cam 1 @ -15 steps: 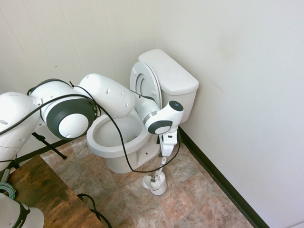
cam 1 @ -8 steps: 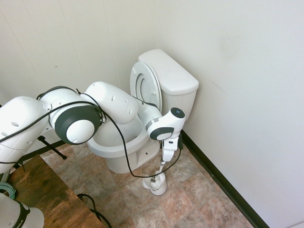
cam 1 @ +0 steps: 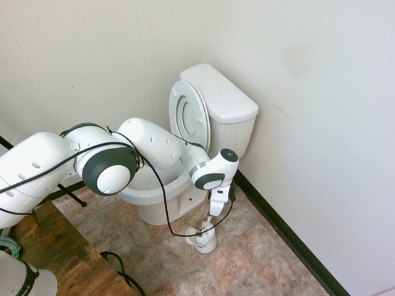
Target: Clean the toilet
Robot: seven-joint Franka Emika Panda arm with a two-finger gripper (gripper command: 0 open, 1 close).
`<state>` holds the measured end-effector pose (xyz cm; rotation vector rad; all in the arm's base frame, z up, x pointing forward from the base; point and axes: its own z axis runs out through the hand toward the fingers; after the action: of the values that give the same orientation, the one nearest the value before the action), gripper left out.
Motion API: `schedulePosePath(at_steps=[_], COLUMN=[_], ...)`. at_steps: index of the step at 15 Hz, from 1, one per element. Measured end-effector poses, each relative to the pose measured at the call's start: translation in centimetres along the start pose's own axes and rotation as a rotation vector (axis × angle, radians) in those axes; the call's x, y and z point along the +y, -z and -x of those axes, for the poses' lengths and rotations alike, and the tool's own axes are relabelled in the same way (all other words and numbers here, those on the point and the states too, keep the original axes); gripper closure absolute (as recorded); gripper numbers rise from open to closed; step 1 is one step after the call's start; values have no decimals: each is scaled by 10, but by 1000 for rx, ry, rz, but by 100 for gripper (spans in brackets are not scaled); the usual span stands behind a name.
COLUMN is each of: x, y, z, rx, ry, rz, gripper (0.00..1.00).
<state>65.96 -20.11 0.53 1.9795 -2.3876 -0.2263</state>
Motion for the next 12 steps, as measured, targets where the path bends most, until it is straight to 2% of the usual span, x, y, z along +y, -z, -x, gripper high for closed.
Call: schedulePosePath(at_steps=[12], x=[-12], y=[-7], z=[3], rx=[-2], ry=[-11], rz=[-3], gripper=[100])
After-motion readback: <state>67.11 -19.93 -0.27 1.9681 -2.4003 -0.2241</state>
